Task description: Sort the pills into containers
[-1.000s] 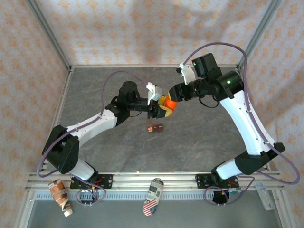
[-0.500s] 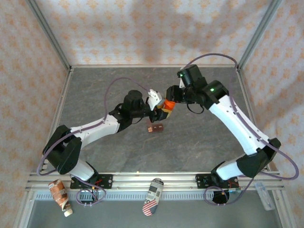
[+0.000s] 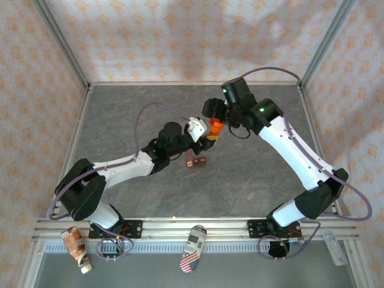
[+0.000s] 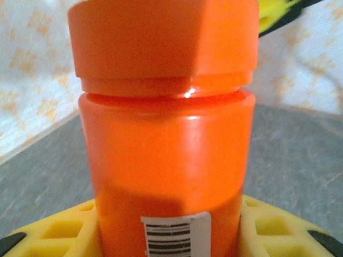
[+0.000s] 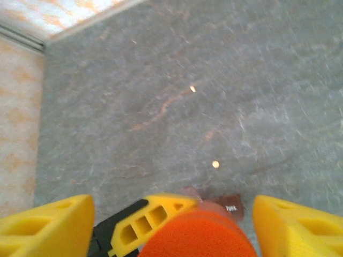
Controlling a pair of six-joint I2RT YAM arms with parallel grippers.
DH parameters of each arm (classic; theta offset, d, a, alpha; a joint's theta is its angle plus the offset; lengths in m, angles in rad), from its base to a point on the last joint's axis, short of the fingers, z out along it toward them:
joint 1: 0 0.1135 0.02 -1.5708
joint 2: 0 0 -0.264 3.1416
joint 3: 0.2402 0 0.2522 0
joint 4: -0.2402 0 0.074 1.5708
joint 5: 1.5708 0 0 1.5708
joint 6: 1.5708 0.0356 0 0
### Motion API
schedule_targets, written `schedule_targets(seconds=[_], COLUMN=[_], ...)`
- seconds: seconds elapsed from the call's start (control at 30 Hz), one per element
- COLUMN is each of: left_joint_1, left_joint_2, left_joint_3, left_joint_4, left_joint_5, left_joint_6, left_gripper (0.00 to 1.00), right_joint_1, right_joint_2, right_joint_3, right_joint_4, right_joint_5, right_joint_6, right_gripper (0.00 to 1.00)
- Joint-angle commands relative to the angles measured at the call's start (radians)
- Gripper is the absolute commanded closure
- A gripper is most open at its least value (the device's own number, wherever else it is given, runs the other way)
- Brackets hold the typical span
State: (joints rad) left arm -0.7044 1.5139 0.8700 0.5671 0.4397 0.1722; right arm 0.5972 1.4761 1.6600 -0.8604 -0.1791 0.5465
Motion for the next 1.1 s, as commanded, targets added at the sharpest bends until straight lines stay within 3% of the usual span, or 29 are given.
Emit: schedule_targets(seconds=[0.0,0.17,0.33,0.47,0.7,0.93,1.07], left_joint_1=[0.044,0.096,0.123,0.126,0.126,0.126,0.125], left_joint_2=[-0.035,-0.033,-0.007,0.018,0.034,0.031,0.028], left_joint_3=[0.037,0.072,0.124,0.166,0.193,0.201,0.208], left_joint_4=[0.133,0.132,0.113,0.066,0.007,-0.034,-0.060], left_joint_5=[0.175,0.391,0.583,0.678,0.718,0.714,0.713], left_joint_6=[-0.062,-0.164,-0.265,-0.306,-0.302,-0.272,-0.255], left_gripper=[1.00,1.00,1.00,1.00,1.00,1.00,1.00], right_joint_1=[-0.056,-0.107,-0.112,-0.112,-0.111,-0.111,-0.111], right_joint_2=[-0.133,-0.206,-0.128,-0.075,-0.024,-0.027,-0.026], right_joint_3=[0.038,0.092,0.230,0.300,0.352,0.293,0.270], right_joint_4=[0.043,-0.031,-0.237,-0.343,-0.414,-0.396,-0.387], right_joint_5=[-0.082,-0.188,-0.328,-0.359,-0.376,-0.389,-0.390], right_joint_6=[-0.062,-0.227,-0.481,-0.604,-0.661,-0.660,-0.657], right_gripper=[0.15,0.12,0.14,0.15,0.15,0.26,0.26])
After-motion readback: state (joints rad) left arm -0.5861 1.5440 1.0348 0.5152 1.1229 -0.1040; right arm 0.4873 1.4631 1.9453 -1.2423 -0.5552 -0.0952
